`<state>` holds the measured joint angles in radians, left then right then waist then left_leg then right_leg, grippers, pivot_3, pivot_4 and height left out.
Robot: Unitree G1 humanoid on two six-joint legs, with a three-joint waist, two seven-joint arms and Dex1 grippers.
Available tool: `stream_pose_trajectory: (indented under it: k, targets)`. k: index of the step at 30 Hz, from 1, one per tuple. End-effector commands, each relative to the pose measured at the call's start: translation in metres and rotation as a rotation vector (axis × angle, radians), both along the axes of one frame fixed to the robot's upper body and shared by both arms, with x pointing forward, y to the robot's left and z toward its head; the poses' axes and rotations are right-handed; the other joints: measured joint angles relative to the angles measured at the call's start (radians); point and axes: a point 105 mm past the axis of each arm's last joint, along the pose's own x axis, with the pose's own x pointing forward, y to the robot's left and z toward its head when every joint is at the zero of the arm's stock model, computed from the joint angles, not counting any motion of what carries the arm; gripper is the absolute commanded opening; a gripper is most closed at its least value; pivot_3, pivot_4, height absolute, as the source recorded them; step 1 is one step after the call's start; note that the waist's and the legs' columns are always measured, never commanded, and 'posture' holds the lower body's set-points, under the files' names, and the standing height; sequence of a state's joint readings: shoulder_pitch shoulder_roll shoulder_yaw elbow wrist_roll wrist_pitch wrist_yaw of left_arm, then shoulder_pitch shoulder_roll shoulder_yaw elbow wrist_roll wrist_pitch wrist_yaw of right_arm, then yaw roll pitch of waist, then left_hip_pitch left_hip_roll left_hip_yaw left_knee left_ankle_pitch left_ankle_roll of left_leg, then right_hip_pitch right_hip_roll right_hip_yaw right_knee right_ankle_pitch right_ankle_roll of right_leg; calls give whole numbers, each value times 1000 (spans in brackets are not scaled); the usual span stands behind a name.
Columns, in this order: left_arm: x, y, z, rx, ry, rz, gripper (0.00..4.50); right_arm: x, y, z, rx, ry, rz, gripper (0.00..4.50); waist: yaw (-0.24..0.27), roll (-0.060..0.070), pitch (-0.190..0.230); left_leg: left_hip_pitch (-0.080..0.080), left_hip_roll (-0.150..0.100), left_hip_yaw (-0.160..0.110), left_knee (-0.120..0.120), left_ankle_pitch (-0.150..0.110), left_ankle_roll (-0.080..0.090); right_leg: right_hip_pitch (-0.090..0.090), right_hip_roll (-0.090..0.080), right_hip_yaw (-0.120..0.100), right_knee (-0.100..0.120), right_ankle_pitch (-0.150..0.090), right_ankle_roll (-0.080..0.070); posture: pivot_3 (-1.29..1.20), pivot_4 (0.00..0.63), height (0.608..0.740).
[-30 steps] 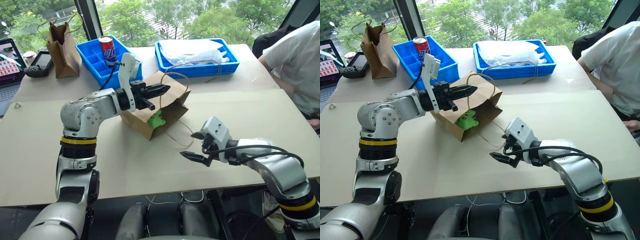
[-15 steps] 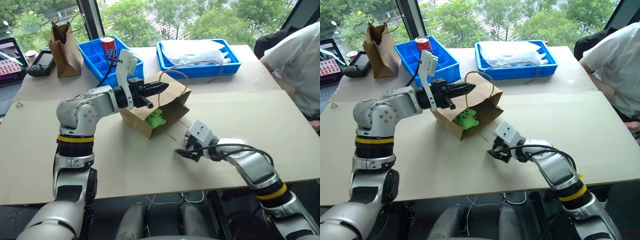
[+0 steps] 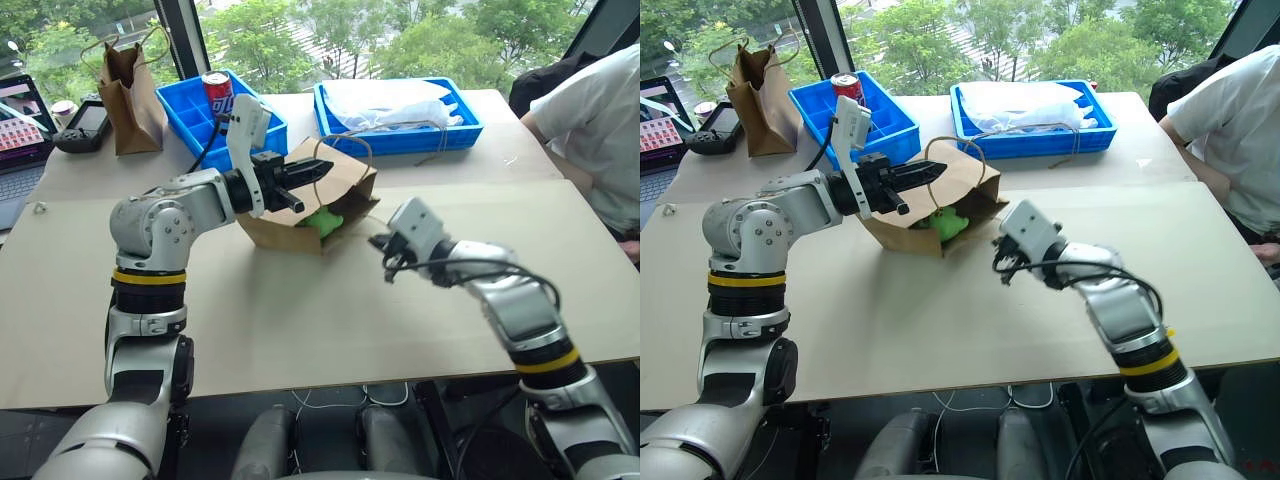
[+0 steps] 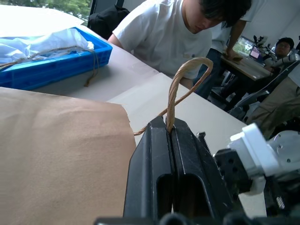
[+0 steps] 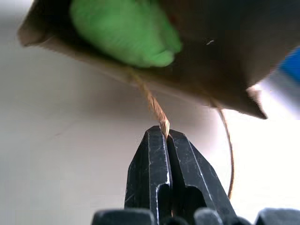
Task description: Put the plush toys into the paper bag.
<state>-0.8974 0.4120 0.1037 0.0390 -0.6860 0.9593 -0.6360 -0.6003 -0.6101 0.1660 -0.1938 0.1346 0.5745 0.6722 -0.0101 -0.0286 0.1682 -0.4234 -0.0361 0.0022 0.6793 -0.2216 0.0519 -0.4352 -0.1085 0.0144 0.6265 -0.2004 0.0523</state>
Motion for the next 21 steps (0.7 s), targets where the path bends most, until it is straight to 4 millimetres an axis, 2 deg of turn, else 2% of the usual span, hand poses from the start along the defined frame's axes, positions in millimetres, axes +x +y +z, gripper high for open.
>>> stream_pose_trajectory:
  k: [1, 3, 5, 9, 11, 14, 21]
  targets:
    - [4, 12, 38, 10, -154, 57, 0, -12, 14, 58, 18, -166, 116, 64, -4, 0, 0, 0, 0, 0, 0, 0, 0, -1, 0, 0, 0, 0, 0, 0, 150, 740]
    - [6, 15, 43, 51, -198, 81, 0, -15, 19, 71, -1, -188, 156, 64, -3, 0, 0, 0, 1, 0, -1, 0, 0, -1, 1, 0, 1, 0, 0, 0, 150, 740]
    - [5, 17, 40, 119, -233, 97, 0, -17, 25, 82, -22, -206, 195, 64, -4, 0, 0, 0, 0, 0, -1, 0, 0, -1, 1, 0, 0, 0, 0, 0, 150, 740]
    - [-6, 13, 34, 66, -184, 76, 0, -26, 39, 93, -23, -209, 277, 64, 1, 0, 0, -1, 0, 0, -1, 0, 0, -1, 0, 0, 0, 0, 0, 0, 150, 740]
    - [-7, 15, 27, 67, -163, 88, 0, -31, 45, 93, -20, -192, 312, 64, 3, 0, 0, -1, 0, 0, -1, 0, 1, 0, -1, 0, 0, 0, 0, 0, 150, 740]
    - [-14, 17, 15, 71, -124, 87, 0, -39, 50, 81, -46, -147, 358, 64, 0, 0, 0, -1, 0, 0, -1, 0, 1, -1, -1, 0, 0, 0, 0, 0, 150, 740]
    - [-20, 24, 11, 94, -105, 94, 0, -41, 44, 68, -95, -95, 359, 64, 1, 0, 0, -1, 0, 0, 0, 0, 1, -1, -1, 0, 1, 0, 0, 0, 150, 740]
